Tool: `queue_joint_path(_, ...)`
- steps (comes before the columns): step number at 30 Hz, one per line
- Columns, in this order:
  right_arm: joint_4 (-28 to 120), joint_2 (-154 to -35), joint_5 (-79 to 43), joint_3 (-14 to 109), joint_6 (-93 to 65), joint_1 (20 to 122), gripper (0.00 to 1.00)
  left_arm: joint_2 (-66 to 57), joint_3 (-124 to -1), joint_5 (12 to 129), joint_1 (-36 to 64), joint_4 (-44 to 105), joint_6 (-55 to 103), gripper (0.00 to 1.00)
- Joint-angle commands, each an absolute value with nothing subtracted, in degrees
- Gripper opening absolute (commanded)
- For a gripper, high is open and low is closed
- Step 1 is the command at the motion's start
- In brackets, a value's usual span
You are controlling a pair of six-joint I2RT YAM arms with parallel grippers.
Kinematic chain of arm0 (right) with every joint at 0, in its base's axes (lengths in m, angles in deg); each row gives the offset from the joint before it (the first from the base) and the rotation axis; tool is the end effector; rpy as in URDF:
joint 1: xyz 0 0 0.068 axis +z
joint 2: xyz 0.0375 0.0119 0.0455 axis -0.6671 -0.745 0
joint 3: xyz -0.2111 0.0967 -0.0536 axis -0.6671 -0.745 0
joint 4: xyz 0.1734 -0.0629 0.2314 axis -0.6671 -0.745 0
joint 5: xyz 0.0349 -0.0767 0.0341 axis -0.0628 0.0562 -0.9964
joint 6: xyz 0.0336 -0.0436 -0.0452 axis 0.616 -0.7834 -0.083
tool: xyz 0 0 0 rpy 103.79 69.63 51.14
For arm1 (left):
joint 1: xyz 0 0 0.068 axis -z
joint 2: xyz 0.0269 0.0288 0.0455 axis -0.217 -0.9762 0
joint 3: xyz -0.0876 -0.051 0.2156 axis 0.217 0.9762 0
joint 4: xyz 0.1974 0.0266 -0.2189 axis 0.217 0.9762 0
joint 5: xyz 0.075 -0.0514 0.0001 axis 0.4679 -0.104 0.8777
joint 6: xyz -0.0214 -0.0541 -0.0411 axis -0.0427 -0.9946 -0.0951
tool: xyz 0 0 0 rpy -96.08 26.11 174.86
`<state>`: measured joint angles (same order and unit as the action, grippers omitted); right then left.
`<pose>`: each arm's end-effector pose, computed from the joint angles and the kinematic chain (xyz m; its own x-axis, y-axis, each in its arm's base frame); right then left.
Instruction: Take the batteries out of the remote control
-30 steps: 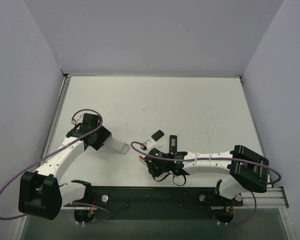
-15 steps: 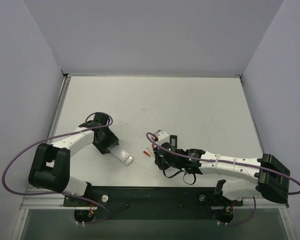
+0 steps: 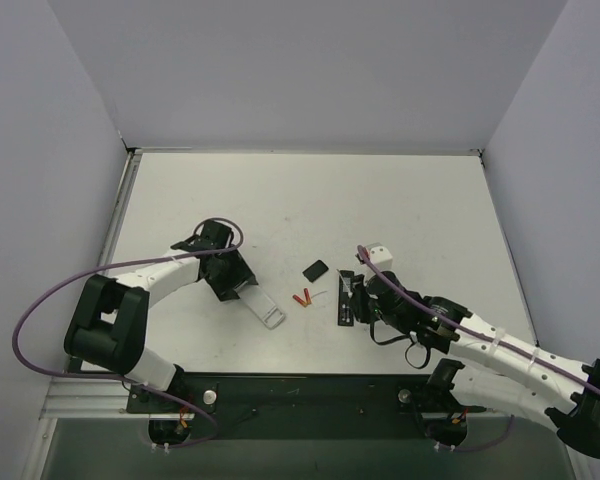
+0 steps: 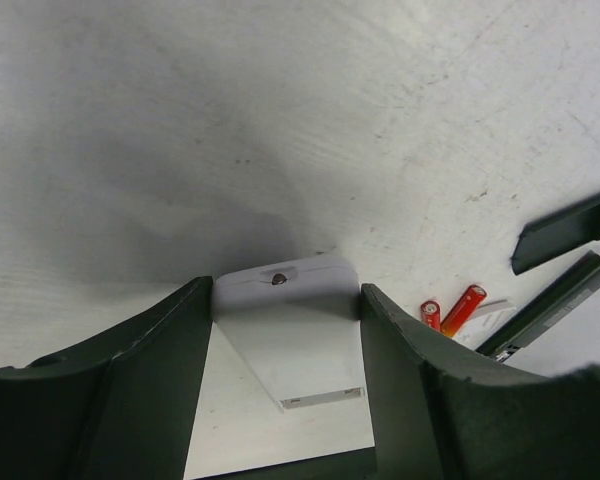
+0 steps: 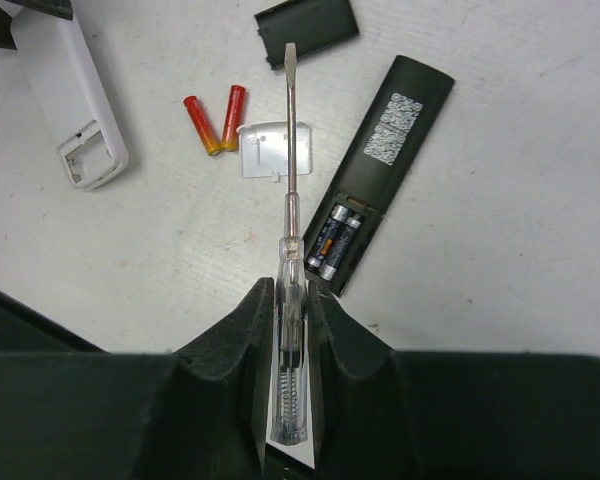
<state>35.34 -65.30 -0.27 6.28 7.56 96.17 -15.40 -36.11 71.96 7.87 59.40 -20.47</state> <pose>0.1717 0.2225 0.2021 -0.5833 -0.0131 -0.8122 -0.4981 0.7956 0.3449 0.2871 -0.1139 0.0805 -0.8045 -0.5802 -0.1272 -0.5012 0.7779 -0.3789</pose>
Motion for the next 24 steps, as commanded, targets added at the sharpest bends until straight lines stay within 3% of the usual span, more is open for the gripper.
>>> queue_joint_path(1, 30.93, -62.1, 0.17, 6.03, 5.44, 93.0, 0.0, -16.59, -41.48, 70.55, 9.26, 58.3, -18.27, 0.5)
queue_joint_path(2, 30.66, -61.22, -0.18, 6.03, 5.18, 92.56, 0.0, -16.76, -42.0, 70.99, 9.53, 58.82, -17.92, 0.51)
queue_joint_path(3, 30.23, -60.78, -0.36, 6.12, 4.83, 91.95, 0.0, -16.77, -42.79, 71.34, 9.88, 59.53, -17.31, 0.84)
queue_joint_path(16, 27.33, -58.75, -8.87, 7.34, -1.41, 87.99, 0.0, -9.22, -44.91, 76.19, 10.76, 62.09, -9.75, 0.86)
queue_joint_path(18, 25.83, -58.32, -9.41, 8.14, -4.39, 87.9, 0.0, -5.72, -44.21, 71.28, 10.76, 58.58, -7.56, 0.9)
queue_joint_path(19, 25.83, -57.97, -13.15, 8.58, -5.54, 87.73, 0.0, -4.65, -43.6, 69.34, 10.67, 57.35, -7.46, 0.98)
queue_joint_path(24, 21.88, -60.24, -21.27, 12.61, -11.24, 84.65, 0.0, -4.54, -44.29, 56.87, 12.33, 51.72, -5.62, 0.96)
